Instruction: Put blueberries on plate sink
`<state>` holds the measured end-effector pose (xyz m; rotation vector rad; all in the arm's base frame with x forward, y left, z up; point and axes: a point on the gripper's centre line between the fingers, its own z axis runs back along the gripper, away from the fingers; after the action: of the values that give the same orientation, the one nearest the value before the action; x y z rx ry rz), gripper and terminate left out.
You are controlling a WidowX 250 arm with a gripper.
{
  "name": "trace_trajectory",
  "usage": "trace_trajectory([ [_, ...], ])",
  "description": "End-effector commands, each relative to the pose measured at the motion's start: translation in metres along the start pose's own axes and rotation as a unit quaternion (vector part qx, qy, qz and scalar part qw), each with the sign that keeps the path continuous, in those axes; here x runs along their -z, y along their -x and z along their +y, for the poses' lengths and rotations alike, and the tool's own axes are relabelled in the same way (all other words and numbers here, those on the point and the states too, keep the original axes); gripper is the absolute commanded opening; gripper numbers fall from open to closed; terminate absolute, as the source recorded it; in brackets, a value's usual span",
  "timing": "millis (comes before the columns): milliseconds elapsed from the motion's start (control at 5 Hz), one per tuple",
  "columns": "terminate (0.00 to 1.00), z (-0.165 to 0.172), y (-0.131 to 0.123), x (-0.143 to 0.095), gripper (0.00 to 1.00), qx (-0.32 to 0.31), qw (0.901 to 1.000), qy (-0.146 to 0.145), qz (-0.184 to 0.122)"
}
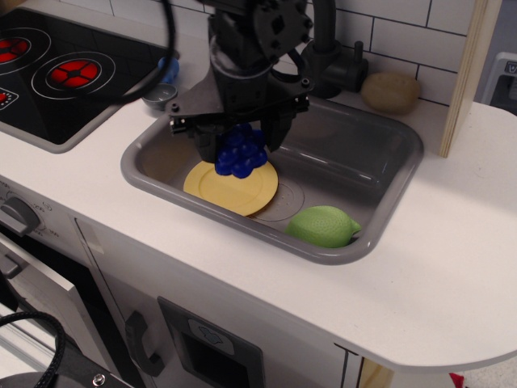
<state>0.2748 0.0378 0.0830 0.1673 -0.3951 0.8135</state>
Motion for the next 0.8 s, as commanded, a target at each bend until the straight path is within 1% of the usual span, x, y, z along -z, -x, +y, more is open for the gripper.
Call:
trace_trajectory([
  [0,0.00,0.006,-0.030,0.026,0.00,-0.015,0.9986,-0.039,-0.032],
  [200,0.00,0.012,-0.035,0.050,0.00,-0.010,0.9978,-0.054,-0.037],
  [400,0.00,0.012,-0.038,0.070,0.00,-0.008,0.9977,-0.057,-0.037],
  [600,0.00,0.004,-0.040,0.080,0.00,-0.004,0.9982,-0.050,-0.032],
])
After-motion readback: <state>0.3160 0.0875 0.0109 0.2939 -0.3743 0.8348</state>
